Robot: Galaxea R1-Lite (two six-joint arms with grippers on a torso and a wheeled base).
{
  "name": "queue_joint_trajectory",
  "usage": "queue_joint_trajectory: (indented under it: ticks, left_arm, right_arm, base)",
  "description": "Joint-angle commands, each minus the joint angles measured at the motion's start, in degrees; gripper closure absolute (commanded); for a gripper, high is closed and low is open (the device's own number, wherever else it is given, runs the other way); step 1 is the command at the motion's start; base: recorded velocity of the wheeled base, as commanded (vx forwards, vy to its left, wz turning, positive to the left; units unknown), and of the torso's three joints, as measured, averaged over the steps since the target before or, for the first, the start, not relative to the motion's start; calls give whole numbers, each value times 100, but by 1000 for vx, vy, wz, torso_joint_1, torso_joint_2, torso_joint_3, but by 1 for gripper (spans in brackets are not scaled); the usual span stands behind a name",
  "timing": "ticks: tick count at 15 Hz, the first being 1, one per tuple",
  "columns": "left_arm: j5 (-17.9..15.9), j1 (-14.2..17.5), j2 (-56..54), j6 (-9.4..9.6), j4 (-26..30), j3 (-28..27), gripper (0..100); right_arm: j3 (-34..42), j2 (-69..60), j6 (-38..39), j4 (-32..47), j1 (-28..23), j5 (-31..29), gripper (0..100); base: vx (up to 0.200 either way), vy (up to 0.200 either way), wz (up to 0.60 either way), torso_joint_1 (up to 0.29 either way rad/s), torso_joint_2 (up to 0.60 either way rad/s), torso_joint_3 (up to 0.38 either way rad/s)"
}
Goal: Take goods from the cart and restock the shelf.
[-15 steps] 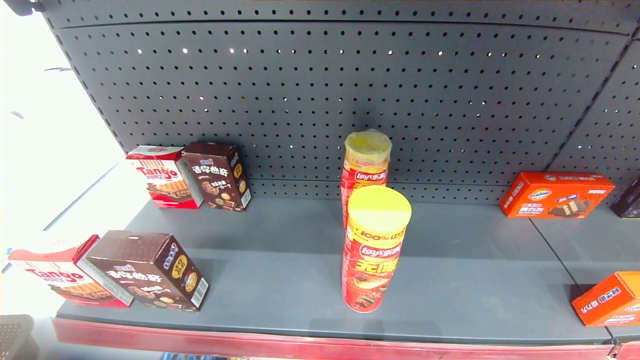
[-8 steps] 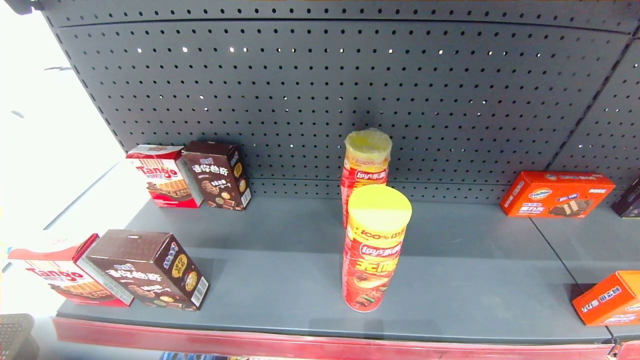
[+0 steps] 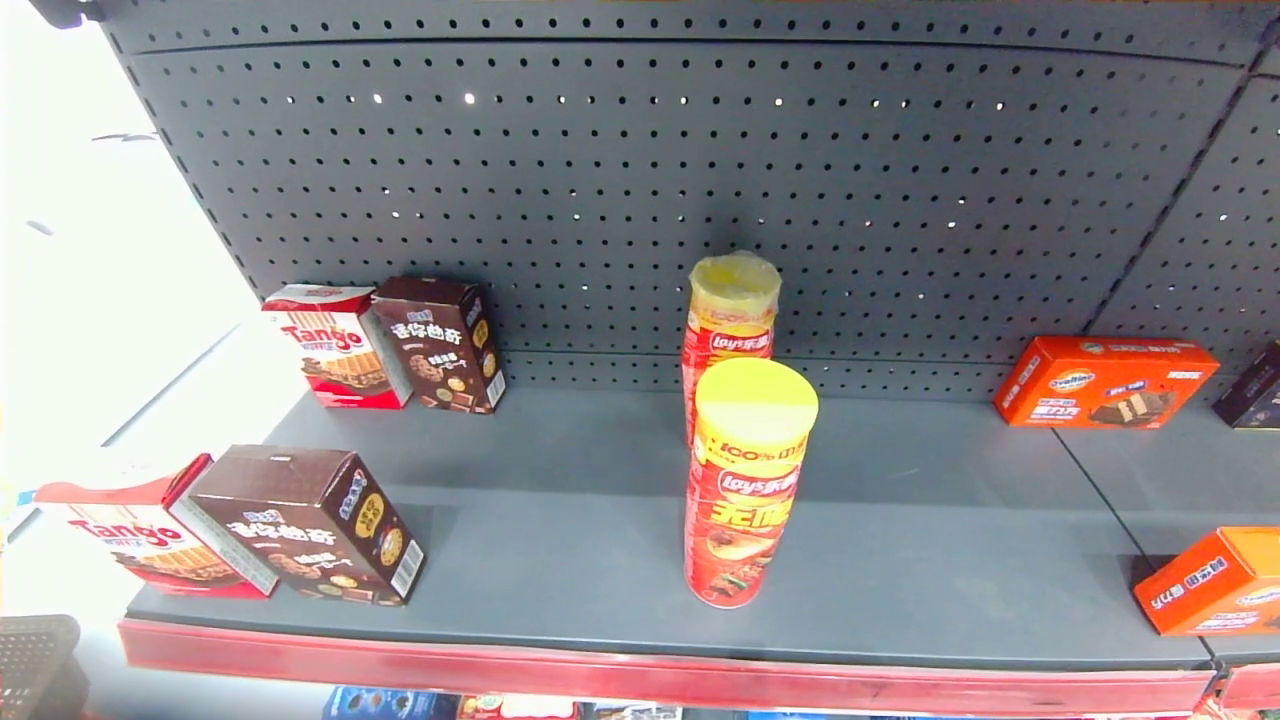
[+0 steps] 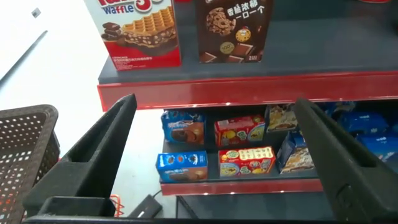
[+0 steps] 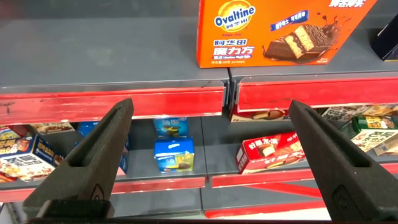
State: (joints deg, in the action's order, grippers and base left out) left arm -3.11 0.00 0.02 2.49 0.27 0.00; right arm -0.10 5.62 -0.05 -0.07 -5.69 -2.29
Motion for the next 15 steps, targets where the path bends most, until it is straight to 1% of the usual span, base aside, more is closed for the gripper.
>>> queue_joint_trajectory:
  ticks: [1, 3, 5, 15]
  left_arm:
    - [3, 0, -2, -3, 0, 0, 0]
    - [3, 0, -2, -3, 0, 0, 0]
    - [3, 0, -2, -3, 0, 0, 0]
    - [12, 0, -2, -20, 0, 0, 0]
  right_arm:
    - [1, 9, -4, -1, -2, 1, 0]
    - [1, 9, -4, -1, -2, 1, 0]
    - [1, 9, -4, -1, -2, 1, 0]
    - [1, 9, -4, -1, -2, 1, 0]
  base:
    - [0, 0, 0, 0, 0, 0]
    - [0, 0, 0, 0, 0, 0]
    - [0, 0, -600, 5, 2, 2]
    - [0, 0, 0, 0, 0, 0]
